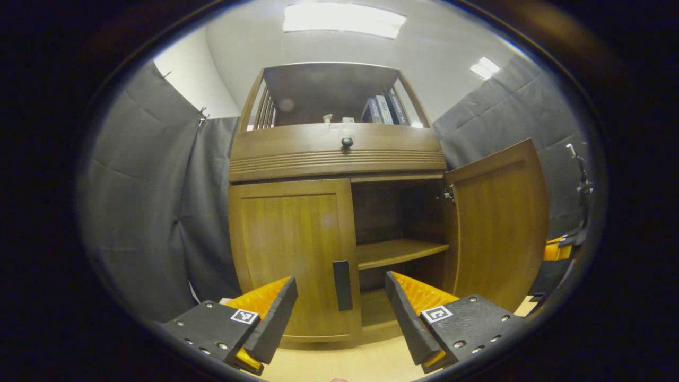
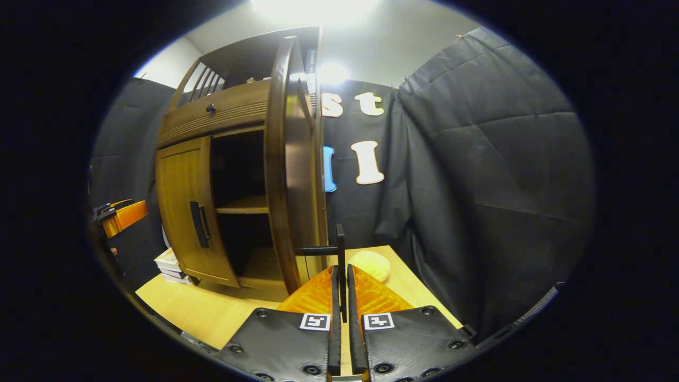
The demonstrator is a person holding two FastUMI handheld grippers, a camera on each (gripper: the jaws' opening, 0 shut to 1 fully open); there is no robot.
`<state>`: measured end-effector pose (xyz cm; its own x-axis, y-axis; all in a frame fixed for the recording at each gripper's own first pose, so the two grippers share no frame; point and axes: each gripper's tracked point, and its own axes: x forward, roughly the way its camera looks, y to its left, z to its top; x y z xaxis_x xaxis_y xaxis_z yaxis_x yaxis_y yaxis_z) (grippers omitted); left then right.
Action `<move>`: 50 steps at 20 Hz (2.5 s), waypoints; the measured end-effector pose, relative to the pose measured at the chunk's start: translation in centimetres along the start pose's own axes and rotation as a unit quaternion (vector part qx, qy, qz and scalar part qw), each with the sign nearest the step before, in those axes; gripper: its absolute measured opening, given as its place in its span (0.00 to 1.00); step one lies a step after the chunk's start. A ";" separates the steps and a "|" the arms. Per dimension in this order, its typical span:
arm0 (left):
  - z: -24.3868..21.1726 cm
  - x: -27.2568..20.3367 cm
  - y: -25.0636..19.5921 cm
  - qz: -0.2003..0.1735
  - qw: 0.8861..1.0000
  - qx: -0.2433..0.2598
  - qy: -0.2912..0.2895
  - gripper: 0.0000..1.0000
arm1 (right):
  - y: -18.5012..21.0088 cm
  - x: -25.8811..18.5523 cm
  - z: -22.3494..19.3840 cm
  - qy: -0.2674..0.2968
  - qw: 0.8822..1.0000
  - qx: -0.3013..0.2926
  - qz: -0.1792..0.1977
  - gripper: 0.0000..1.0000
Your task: Open the right door of the double-door shoe cabinet with the right hand, and open the left door with the left hand.
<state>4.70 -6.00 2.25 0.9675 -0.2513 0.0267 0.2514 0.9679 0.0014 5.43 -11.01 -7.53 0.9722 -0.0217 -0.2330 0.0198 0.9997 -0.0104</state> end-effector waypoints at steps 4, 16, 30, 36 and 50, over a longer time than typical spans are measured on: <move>-0.5 1.6 -0.6 0.002 1.000 -0.009 0.008 0.96 | -0.6 -2.2 0.0 -0.001 1.000 0.022 -0.010 0.08; -3.5 5.0 0.8 0.029 0.999 -0.010 0.043 0.94 | -0.7 -8.4 0.6 -0.024 0.999 0.011 -0.031 0.92; -6.0 7.5 0.5 0.016 0.997 0.012 0.077 0.72 | -0.5 -9.3 -1.5 0.001 0.999 0.022 -0.040 0.92; -6.1 8.0 0.1 0.022 0.997 -0.005 0.080 0.35 | -0.2 -8.7 -1.6 0.003 0.999 0.018 -0.033 0.96; -5.5 3.4 0.6 0.022 0.996 -0.023 0.088 0.22 | 2.0 -6.5 -1.4 -0.006 1.000 0.024 0.017 0.96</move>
<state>8.24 -6.29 -3.11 0.9659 -0.2104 -0.1508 0.2065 0.9776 -0.0413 -1.20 -8.86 -7.35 0.9753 0.0120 -0.2204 -0.0024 0.9990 0.0438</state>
